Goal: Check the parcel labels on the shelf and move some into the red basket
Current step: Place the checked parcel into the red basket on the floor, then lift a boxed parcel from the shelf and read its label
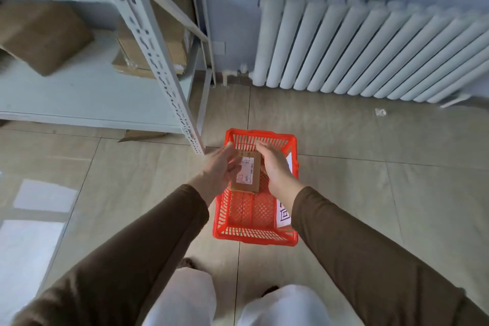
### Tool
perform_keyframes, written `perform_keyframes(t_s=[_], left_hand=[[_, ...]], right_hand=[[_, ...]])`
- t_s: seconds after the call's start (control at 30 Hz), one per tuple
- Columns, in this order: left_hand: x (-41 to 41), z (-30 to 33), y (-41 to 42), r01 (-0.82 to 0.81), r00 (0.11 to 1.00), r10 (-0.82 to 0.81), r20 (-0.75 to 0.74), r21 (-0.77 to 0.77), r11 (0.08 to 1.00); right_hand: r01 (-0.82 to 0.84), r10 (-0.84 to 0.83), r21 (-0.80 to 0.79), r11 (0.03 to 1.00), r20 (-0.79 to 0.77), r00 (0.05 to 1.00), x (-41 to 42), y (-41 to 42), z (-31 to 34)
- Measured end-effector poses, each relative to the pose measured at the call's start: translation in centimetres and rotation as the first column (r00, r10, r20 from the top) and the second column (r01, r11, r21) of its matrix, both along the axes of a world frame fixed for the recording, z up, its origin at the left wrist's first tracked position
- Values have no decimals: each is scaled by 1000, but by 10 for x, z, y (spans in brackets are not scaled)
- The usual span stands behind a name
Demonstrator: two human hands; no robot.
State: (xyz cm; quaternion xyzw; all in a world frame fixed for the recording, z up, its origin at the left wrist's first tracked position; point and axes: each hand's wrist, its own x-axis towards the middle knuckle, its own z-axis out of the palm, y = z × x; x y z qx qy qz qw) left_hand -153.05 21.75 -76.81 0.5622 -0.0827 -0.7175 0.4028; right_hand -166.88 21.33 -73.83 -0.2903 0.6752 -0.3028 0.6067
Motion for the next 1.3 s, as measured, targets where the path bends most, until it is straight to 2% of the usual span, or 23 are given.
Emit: perform_keyframes(t_s=[0.2,0.4,0.53,0.83,1.17,1.3], left_hand=[[57,207,12,-9,1000,13,23,-196,981],[145,357,25,-24,997,50,56,-389,921],[220,431,34,-16,992,77,103,-495,869],[395,537,43,57,967,117,225,-643,764],[517,595,-1,166,914,181,362,-743,648],[552,621,-33,176,869,273,414,-772,611]], right_hand=[[-163,143,-245,956,-96,985,43,4,209],[-317,280,-427,847,-148,948,120,3,350],[-340,325,-539,771,-128,937,193,5,418],[-333,369,-675,658,-96,924,365,6,513],[-337,425,-750,568,-84,902,477,-39,572],[-334,466,-795,507,-73,882,514,-72,602]])
